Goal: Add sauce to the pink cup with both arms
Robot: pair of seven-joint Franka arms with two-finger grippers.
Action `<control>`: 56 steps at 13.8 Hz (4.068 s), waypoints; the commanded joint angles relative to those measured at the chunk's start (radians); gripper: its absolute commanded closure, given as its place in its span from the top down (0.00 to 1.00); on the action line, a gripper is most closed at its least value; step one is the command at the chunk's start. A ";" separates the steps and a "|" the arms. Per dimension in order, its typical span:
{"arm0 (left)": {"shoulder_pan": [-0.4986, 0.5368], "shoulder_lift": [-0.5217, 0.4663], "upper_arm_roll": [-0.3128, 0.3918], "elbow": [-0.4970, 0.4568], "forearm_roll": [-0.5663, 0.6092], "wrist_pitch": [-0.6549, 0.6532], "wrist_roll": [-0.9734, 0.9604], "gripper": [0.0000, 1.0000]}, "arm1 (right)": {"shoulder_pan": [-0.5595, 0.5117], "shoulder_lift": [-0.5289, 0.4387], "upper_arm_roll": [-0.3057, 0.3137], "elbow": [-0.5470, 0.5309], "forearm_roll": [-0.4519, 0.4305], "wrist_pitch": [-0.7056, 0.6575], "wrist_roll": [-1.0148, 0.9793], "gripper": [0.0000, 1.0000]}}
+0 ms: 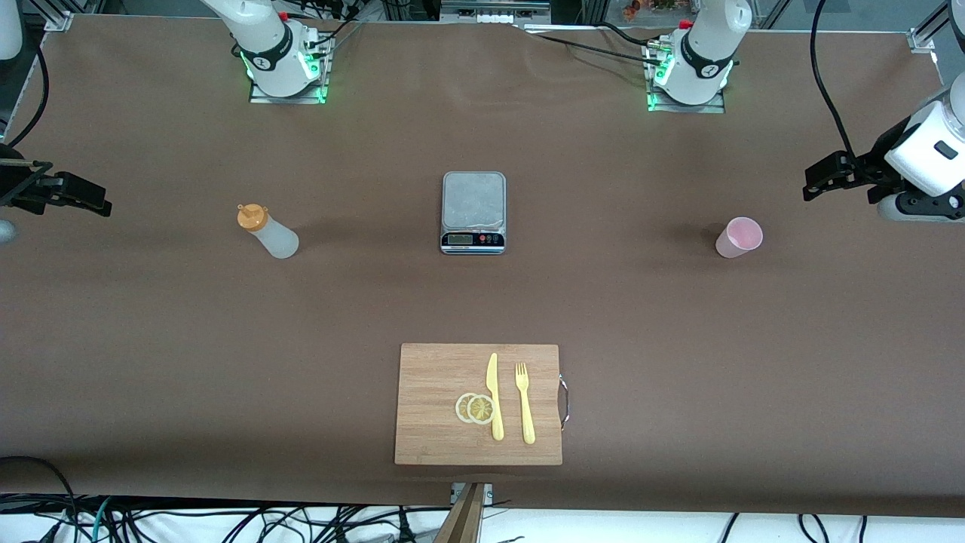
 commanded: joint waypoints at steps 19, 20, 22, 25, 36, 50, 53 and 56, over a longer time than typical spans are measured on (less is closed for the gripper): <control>0.123 0.161 -0.003 -0.332 0.087 0.269 0.147 1.00 | -0.001 0.007 0.003 0.018 0.009 -0.010 0.009 1.00; 0.148 0.159 -0.004 -0.380 0.087 0.336 0.177 1.00 | -0.003 0.007 0.003 0.018 0.009 -0.010 0.009 1.00; 0.154 0.178 -0.004 -0.440 0.032 0.421 0.262 1.00 | -0.003 0.007 0.003 0.018 0.009 -0.010 0.008 1.00; 0.177 0.238 -0.005 -0.463 -0.005 0.506 0.420 1.00 | -0.003 0.007 0.003 0.018 0.009 -0.010 0.008 1.00; 0.171 0.279 -0.005 -0.573 -0.008 0.701 0.489 0.00 | -0.003 0.007 0.003 0.018 0.012 -0.010 0.008 1.00; 0.164 0.210 -0.388 -0.218 -0.025 0.248 0.164 0.00 | -0.004 0.007 0.003 0.018 0.011 -0.008 0.005 1.00; 0.142 0.253 -0.545 -0.211 -0.127 0.268 -0.094 0.00 | -0.004 0.007 0.003 0.018 0.009 -0.008 0.005 1.00; -0.008 0.310 -0.586 -0.216 -0.175 0.424 -0.324 0.00 | -0.007 0.007 0.001 0.018 0.007 -0.008 0.002 1.00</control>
